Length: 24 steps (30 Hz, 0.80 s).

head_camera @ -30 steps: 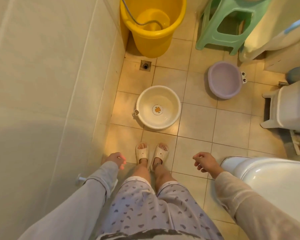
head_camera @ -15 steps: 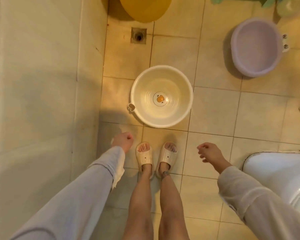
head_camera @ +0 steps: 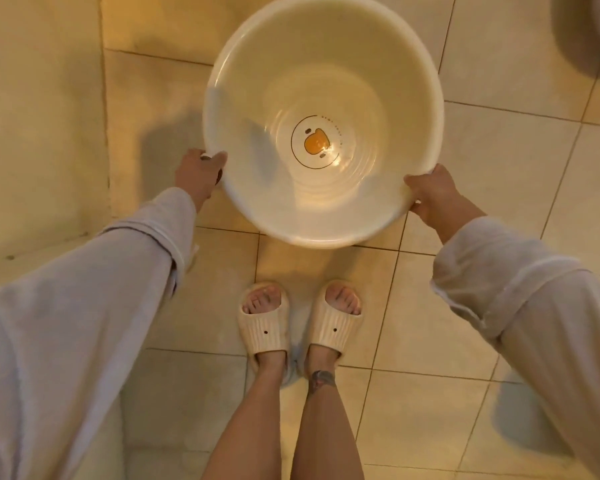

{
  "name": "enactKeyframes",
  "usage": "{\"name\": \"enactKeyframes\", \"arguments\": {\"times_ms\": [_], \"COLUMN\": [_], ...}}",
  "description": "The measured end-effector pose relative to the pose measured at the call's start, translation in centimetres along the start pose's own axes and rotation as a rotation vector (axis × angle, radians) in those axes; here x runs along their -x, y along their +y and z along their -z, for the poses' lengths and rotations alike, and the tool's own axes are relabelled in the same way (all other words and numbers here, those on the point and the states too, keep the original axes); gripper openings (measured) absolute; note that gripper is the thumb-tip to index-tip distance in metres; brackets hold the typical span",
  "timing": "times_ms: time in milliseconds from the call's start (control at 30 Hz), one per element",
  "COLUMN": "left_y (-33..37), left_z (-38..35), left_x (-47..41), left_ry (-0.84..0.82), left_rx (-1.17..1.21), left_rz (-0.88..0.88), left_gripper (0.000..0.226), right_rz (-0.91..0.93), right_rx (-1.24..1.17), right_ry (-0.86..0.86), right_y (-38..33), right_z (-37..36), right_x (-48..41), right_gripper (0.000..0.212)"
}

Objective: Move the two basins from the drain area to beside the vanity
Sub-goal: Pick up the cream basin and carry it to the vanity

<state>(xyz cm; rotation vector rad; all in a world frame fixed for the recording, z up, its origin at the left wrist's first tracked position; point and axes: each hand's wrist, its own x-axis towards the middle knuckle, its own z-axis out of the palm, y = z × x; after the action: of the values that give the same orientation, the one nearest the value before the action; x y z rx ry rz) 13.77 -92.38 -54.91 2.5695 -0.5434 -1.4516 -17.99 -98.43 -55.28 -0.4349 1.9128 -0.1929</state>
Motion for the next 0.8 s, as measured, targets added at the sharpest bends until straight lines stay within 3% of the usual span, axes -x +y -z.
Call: {"name": "enactKeyframes", "arguments": {"times_ms": [267,433,600,800], "left_y": [0.8,0.1,-1.2,-2.8], "left_z": [3.8,9.5,15.0,20.0], "left_x": [5.7,16.0,27.4,39.1], "left_ry": [-0.105,-0.159,-0.11,-0.109], "left_rx": [0.222,0.308,0.412,0.498], "left_rz": [0.113,0.205,0.245,0.306], "left_gripper": [0.027,0.041,0.009,0.043], "right_rz": [-0.145,-0.172,-0.156,-0.093], "right_rx": [-0.16,-0.164,-0.16,-0.15], "right_ry": [-0.022,-0.057,-0.097,-0.134], "right_y": [1.5,1.2,0.3,-0.4], "right_z": [2.4,6.1,11.0,17.0], "right_x": [5.6,15.9,27.8,40.5], "right_gripper": [0.049,0.046,0.044,0.041]}}
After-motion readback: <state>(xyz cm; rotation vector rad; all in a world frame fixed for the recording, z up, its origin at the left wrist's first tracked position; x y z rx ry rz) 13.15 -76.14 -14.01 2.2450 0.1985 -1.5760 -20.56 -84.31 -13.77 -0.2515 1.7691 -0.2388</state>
